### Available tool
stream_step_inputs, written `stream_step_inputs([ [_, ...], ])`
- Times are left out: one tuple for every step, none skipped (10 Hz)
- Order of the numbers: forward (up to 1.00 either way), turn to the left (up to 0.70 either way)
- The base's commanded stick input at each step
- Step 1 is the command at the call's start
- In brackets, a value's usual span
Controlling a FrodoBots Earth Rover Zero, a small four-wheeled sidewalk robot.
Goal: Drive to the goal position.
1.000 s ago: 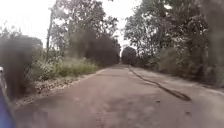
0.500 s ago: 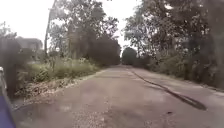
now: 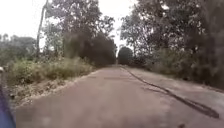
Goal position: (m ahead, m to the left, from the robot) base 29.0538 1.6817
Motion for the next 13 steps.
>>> stream_step_inputs([
  [0.70,0.00],
  [0.70,0.00],
  [0.70,0.00],
  [0.70,0.00],
  [0.70,0.00],
  [0.70,0.00],
  [0.70,0.00],
  [0.70,0.00],
  [0.70,0.00],
  [0.70,0.00],
  [0.70,0.00],
  [0.70,0.00],
  [0.70,0.00],
])
